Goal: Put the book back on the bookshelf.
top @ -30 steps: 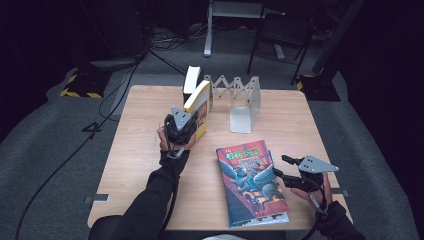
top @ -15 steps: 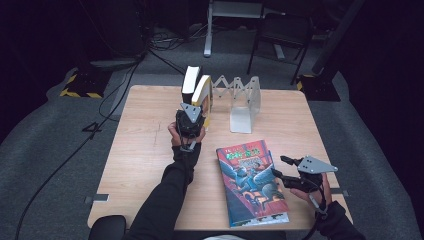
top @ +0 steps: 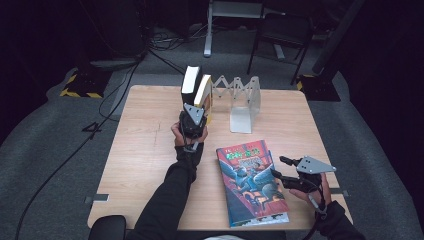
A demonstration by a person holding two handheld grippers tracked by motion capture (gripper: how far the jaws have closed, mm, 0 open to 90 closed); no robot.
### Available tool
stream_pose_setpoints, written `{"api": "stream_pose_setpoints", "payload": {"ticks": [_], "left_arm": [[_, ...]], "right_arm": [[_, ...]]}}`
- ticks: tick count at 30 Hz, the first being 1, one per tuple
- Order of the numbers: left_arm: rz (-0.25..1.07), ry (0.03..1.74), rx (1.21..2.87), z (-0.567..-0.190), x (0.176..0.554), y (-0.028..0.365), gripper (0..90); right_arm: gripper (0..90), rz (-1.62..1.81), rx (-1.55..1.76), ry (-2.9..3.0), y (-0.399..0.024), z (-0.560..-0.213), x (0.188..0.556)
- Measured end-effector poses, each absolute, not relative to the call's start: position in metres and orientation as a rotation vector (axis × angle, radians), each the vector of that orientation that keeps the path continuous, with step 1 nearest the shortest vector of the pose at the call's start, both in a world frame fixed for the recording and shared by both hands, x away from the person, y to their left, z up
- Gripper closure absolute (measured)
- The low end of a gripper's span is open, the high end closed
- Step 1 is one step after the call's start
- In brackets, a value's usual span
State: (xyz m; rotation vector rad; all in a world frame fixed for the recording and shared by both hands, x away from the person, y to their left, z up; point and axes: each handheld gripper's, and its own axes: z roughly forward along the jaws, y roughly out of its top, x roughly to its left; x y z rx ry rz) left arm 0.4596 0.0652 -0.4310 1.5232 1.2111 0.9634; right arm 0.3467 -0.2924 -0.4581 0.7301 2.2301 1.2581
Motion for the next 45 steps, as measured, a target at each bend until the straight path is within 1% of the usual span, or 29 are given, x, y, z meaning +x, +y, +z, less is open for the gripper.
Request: {"api": "stream_pose_setpoints", "payload": {"ticks": [6,9,10,12,15,19,31,37,38,41,43,45], "left_arm": [[0.960,1.225,1.507,-0.433,0.457,0.064,73.9],[0.957,1.220,1.537,-0.437,0.457,0.064,68.3],[0.956,1.222,1.553,-0.439,0.457,0.064,68.1],[0.956,1.229,1.571,-0.445,0.456,0.064,68.2],[0.957,1.239,1.572,-0.454,0.455,0.064,71.7],[0.974,1.245,1.565,-0.454,0.455,0.063,73.8],[0.985,1.282,1.547,-0.452,0.471,0.049,73.6],[0.952,1.263,1.548,-0.454,0.466,0.052,66.5],[0.937,1.259,1.555,-0.455,0.464,0.053,66.5],[0.917,1.246,1.572,-0.458,0.458,0.056,58.2],[0.873,1.240,1.584,-0.462,0.456,0.060,53.0],[0.849,1.234,1.597,-0.465,0.452,0.066,50.0]], "right_arm": [[39.8,1.249,0.725,2.240,-0.291,-0.459,0.347],[39.6,1.251,0.733,2.234,-0.292,-0.459,0.347],[39.6,1.246,0.736,2.237,-0.292,-0.459,0.347],[39.4,1.244,0.734,2.242,-0.292,-0.459,0.347],[39.4,1.242,0.735,2.245,-0.291,-0.459,0.347],[39.3,1.233,0.735,2.255,-0.290,-0.461,0.347],[39.3,1.237,0.735,2.259,-0.290,-0.462,0.348],[38.9,1.230,0.732,2.262,-0.290,-0.462,0.347],[38.8,1.231,0.732,2.264,-0.290,-0.462,0.348],[38.5,1.230,0.737,2.266,-0.290,-0.462,0.347],[38.4,1.229,0.736,2.267,-0.290,-0.463,0.347],[38.3,1.228,0.734,2.268,-0.290,-0.463,0.347]]}}
